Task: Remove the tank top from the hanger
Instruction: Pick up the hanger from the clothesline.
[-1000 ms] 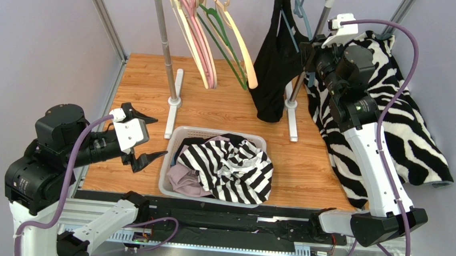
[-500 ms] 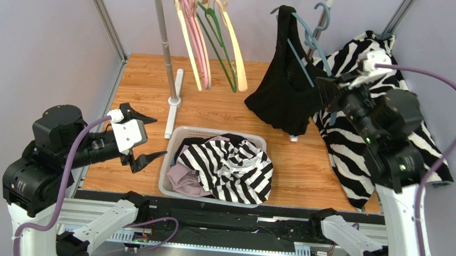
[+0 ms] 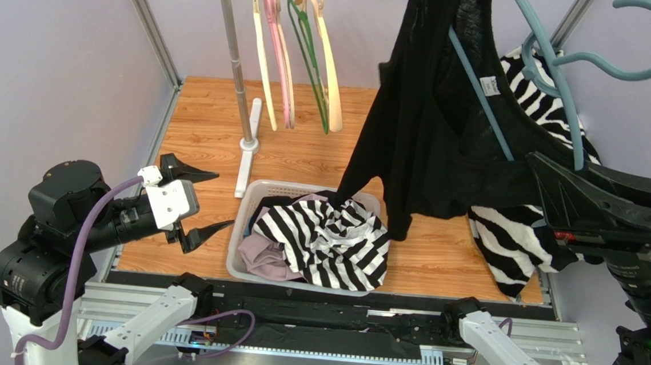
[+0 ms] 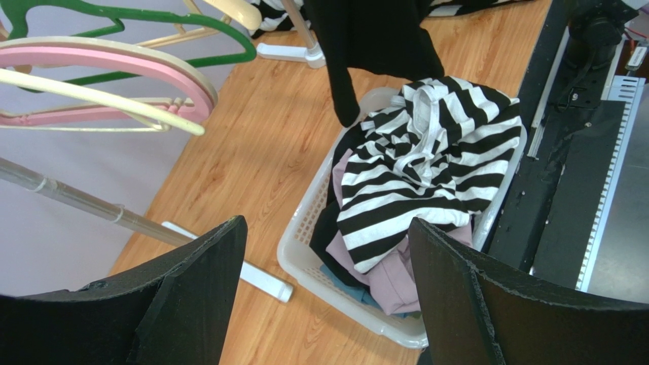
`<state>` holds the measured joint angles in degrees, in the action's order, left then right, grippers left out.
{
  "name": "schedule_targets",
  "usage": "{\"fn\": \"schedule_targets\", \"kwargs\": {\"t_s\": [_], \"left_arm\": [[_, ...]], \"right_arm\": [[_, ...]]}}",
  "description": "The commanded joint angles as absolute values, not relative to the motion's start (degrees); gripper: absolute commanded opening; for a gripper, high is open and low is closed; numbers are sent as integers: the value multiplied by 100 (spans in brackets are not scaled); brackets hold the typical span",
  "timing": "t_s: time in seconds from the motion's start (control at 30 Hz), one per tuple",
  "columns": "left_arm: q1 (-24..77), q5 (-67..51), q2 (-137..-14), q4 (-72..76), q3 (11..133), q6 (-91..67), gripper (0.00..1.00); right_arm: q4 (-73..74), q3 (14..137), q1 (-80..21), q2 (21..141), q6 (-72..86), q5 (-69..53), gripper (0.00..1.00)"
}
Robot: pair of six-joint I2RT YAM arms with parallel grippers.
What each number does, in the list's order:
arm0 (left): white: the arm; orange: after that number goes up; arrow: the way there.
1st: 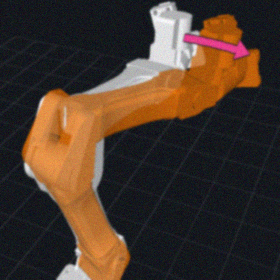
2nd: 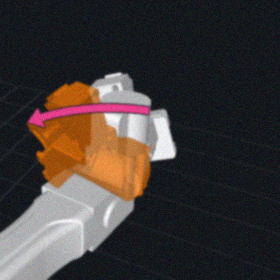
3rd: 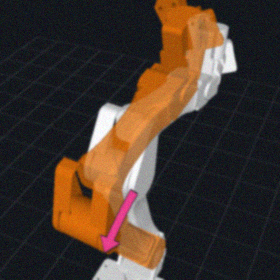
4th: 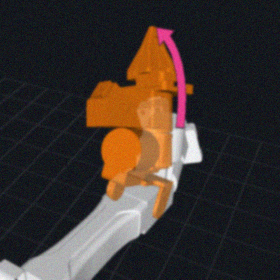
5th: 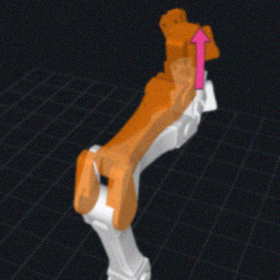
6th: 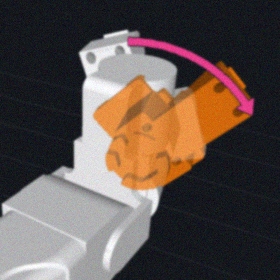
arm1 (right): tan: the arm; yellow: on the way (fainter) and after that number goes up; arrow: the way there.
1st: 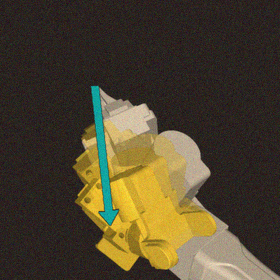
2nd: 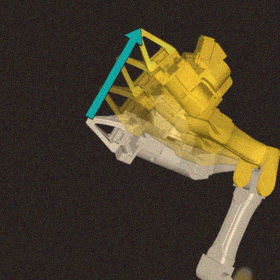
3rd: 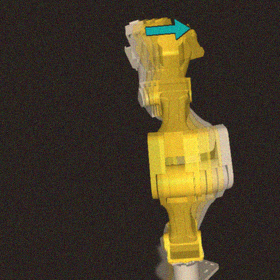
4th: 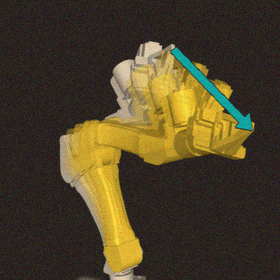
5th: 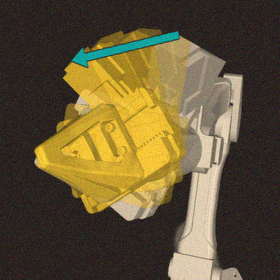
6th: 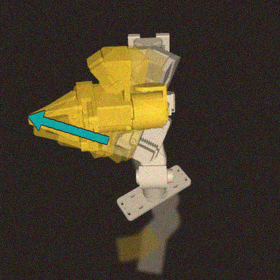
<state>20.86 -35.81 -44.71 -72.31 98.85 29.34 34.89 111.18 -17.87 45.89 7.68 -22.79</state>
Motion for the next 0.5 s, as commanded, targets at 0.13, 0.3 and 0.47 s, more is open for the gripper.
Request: {"fn": "schedule_targets", "kwargs": {"t_s": [0.13,0.3,0.47], "left_arm": [[1916,-3911,-4412,-7207,10055,2690,86],[1802,-4051,-4412,-7181,10055,2637,86],[1723,-4113,-4403,-7181,10081,2601,86]], "right_arm": [[1979,11302,-1802,5000,1730,-3216,0],[1214,11627,-1802,5361,2074,-3287,0],[774,12391,-1802,6011,2399,-3384,0]]}}
